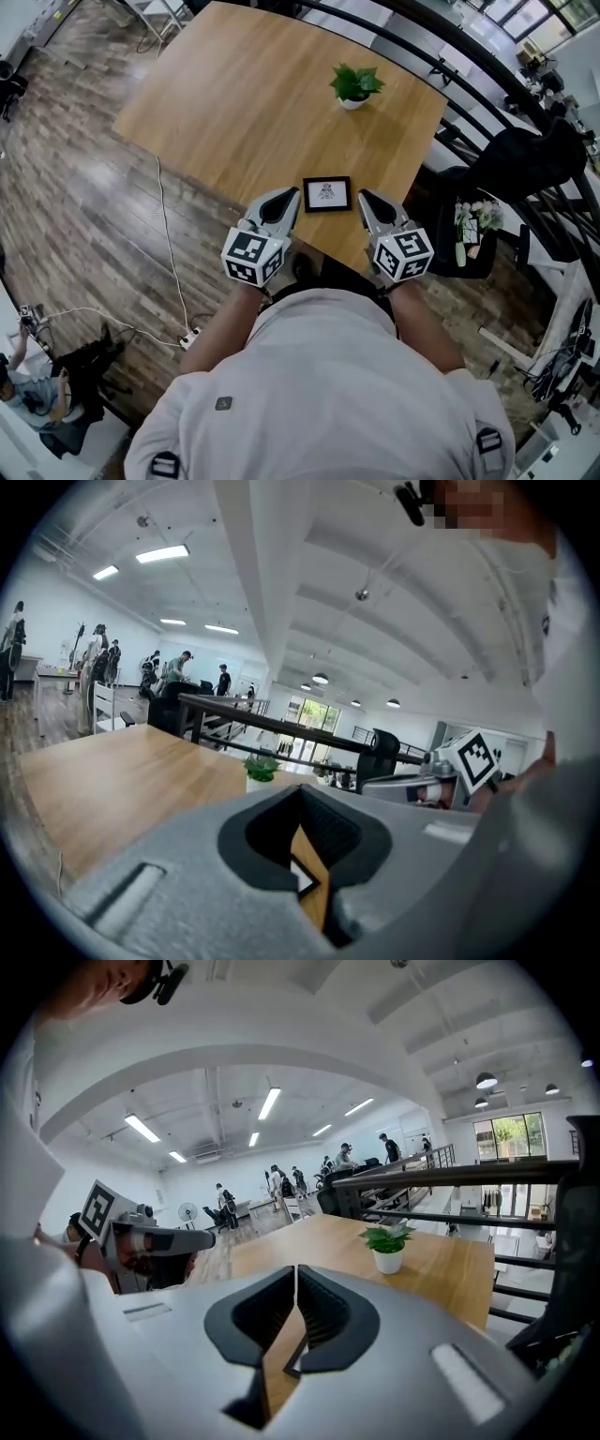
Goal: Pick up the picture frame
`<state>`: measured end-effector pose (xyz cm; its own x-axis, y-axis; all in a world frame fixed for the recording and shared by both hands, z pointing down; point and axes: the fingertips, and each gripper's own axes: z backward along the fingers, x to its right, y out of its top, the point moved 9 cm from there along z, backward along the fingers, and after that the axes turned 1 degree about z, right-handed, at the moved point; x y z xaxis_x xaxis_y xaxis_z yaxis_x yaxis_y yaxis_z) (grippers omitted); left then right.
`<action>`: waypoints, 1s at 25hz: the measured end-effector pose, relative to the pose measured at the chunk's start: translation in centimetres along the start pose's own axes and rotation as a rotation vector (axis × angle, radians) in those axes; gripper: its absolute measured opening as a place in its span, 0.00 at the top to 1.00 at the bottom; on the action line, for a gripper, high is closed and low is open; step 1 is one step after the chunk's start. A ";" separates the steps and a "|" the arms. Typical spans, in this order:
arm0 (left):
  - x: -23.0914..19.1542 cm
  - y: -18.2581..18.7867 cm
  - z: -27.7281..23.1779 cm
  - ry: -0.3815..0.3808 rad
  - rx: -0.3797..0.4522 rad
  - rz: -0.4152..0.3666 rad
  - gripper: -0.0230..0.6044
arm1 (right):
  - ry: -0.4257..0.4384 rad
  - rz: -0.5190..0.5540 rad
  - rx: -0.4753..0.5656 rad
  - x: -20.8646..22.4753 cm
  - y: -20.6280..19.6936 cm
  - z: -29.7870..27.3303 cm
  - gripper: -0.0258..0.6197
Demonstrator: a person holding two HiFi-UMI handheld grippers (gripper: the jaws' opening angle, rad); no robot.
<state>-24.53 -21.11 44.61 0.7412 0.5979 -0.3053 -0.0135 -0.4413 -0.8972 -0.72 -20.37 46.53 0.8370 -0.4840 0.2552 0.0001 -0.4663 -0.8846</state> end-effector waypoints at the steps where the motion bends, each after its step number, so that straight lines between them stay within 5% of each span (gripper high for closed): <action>1: -0.3 -0.6 -0.5 0.008 -0.035 0.008 0.95 | 0.002 -0.012 -0.019 0.5 -0.4 -0.4 0.92; 19: -6.2 -12.2 -10.7 0.084 -0.408 0.229 0.80 | 0.038 -0.207 -0.408 9.8 -10.8 -9.8 0.78; 25: -7.3 -16.7 -12.8 0.102 -0.505 0.282 0.78 | 0.036 -0.189 -0.523 11.1 -14.5 -11.7 0.77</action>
<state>-21.16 -26.68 65.91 0.8165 0.3544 -0.4557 0.0833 -0.8535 -0.5145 2.18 -27.64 66.76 0.8298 -0.3769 0.4115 -0.1310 -0.8483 -0.5130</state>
